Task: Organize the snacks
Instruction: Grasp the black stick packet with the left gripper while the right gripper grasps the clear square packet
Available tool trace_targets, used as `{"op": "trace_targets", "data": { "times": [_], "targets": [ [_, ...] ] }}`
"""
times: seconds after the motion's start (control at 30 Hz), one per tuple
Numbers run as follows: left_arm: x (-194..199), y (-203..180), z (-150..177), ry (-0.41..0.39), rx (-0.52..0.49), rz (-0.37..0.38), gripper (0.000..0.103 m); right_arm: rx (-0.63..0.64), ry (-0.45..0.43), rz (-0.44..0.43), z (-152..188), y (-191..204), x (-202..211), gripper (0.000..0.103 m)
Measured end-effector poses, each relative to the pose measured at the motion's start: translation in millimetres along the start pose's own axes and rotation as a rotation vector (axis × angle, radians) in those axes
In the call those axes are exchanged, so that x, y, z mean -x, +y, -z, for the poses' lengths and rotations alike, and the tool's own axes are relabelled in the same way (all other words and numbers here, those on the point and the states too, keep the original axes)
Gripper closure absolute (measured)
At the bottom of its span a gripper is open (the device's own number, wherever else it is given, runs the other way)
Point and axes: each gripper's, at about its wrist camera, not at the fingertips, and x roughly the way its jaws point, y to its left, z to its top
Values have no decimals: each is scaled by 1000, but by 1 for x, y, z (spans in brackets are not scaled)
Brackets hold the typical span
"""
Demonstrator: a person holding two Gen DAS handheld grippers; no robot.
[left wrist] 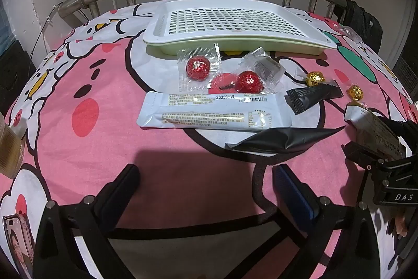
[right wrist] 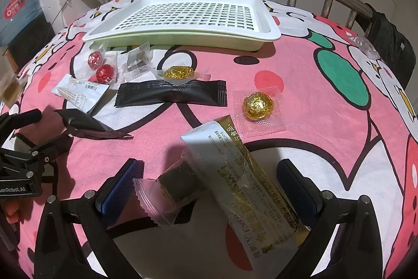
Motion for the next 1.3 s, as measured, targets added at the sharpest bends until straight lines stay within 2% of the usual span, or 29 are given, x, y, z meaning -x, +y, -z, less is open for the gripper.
{"op": "trace_targets", "data": {
  "times": [0.93, 1.17, 1.3],
  "targets": [
    [1, 0, 0, 1, -9, 9, 0, 3, 1, 1, 0, 1, 1, 0],
    [4, -20, 2, 2, -117, 81, 0, 32, 0, -23, 5, 4, 4, 0],
    [4, -20, 1, 4, -114, 86, 0, 42, 1, -35, 6, 6, 4, 0]
  ]
}}
